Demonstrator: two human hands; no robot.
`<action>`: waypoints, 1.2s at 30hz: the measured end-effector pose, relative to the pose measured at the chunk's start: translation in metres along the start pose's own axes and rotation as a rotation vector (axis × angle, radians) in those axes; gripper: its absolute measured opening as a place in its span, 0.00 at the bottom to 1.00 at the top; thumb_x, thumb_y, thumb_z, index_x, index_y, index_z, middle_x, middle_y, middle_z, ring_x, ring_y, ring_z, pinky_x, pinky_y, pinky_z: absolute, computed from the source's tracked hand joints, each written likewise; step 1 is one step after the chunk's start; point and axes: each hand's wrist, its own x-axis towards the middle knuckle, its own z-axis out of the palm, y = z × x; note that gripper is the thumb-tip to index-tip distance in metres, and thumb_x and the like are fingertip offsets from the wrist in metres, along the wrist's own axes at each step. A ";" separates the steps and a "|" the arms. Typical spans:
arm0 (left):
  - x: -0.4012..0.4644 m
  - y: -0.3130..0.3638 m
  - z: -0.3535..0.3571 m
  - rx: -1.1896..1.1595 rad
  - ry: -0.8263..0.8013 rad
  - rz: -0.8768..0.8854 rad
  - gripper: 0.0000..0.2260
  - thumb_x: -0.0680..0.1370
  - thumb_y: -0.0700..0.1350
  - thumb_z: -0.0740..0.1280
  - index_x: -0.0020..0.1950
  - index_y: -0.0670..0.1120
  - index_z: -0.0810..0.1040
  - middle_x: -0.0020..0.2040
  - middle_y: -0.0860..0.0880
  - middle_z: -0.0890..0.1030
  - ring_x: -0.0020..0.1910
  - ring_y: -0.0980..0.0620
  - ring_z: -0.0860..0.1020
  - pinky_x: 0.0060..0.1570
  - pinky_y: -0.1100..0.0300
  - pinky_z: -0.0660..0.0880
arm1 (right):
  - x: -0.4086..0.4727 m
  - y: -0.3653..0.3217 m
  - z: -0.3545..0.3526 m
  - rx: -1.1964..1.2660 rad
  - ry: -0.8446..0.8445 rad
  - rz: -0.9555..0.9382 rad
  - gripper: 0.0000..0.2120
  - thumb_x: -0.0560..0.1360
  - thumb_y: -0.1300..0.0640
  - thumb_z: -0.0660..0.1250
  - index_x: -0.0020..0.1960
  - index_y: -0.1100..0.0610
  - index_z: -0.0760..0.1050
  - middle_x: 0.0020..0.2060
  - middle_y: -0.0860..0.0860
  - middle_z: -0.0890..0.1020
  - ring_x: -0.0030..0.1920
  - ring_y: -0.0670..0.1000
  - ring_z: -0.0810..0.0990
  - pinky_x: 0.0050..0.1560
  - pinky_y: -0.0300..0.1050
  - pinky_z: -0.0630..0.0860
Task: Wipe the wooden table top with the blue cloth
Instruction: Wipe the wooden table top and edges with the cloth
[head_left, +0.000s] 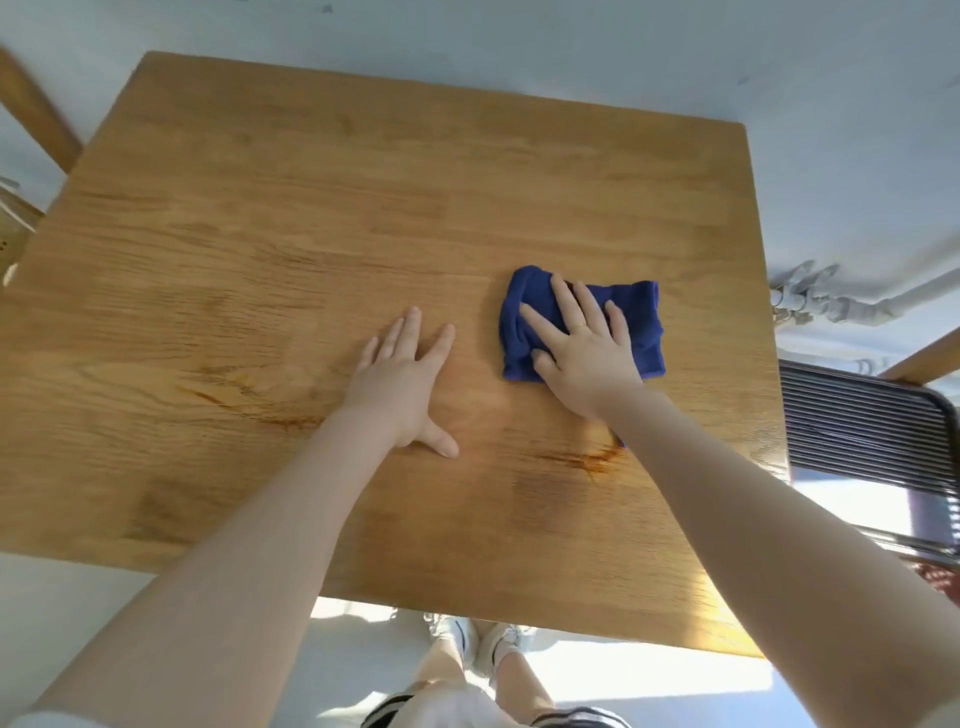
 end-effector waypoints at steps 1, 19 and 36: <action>-0.001 -0.001 0.000 0.000 0.005 0.002 0.59 0.62 0.63 0.75 0.75 0.55 0.33 0.73 0.44 0.28 0.74 0.49 0.33 0.72 0.52 0.37 | -0.015 -0.001 0.004 0.003 0.024 -0.022 0.24 0.79 0.46 0.47 0.75 0.40 0.49 0.76 0.50 0.41 0.75 0.52 0.38 0.72 0.55 0.38; 0.006 0.048 -0.013 0.139 -0.028 0.248 0.61 0.64 0.61 0.74 0.73 0.42 0.29 0.73 0.45 0.28 0.73 0.49 0.31 0.73 0.51 0.36 | -0.054 0.020 0.012 0.072 0.086 -0.047 0.31 0.69 0.48 0.44 0.72 0.45 0.62 0.76 0.52 0.55 0.76 0.54 0.49 0.71 0.57 0.40; 0.008 0.069 -0.008 0.190 -0.098 0.217 0.61 0.64 0.62 0.74 0.73 0.40 0.30 0.72 0.42 0.27 0.74 0.45 0.33 0.72 0.52 0.38 | -0.057 0.052 0.002 0.015 0.043 0.149 0.31 0.70 0.43 0.41 0.74 0.41 0.53 0.77 0.49 0.48 0.76 0.51 0.44 0.72 0.56 0.39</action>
